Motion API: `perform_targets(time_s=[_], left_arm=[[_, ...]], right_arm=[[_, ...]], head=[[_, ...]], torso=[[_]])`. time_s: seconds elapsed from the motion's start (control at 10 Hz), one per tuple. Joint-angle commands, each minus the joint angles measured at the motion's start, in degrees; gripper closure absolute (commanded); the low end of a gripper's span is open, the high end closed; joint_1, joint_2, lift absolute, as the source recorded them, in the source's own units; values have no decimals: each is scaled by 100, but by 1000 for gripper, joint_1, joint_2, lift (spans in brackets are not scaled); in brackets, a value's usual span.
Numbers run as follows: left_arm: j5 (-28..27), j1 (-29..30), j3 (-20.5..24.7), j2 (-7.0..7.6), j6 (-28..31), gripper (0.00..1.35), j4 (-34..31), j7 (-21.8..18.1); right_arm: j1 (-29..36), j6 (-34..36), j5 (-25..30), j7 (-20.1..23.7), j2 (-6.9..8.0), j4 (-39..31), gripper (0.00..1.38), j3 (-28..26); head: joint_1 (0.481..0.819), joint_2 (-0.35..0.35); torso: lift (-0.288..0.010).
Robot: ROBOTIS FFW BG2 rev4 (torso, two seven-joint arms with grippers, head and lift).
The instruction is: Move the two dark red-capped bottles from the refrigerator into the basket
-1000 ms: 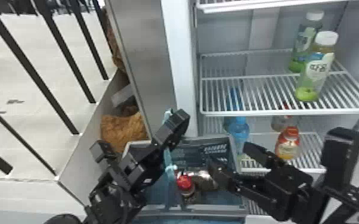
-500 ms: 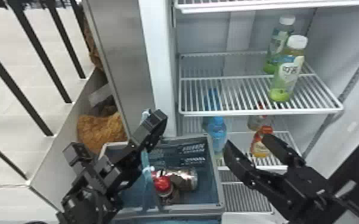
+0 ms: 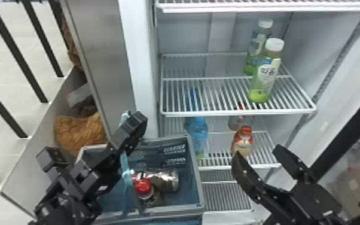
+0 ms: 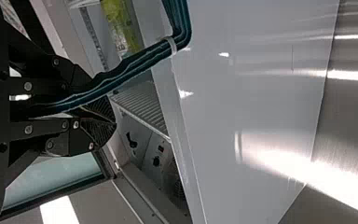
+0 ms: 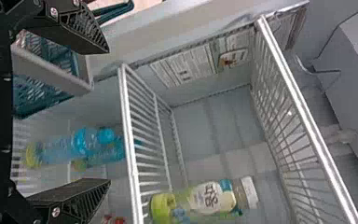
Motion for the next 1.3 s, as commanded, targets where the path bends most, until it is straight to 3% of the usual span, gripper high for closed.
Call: perform_targets(time_s=[0.0,0.3,1.2], left_arm=[[-12,0,2,-4,1,1193,0,0],[-12,15,14,-12,1,1193,0,0],[-12,43,71,-39,1,1193,0,0]], right_arm=[[301,-173,143,-26,38,2,139,-66],[793,-482,383,-35,187,-83,139,-329],[1426,-806,600,-35,301,-308,139,-580]], head=[[695,-33],[695,-72],[695,-122]], torso=[[-34],[-34],[-34]])
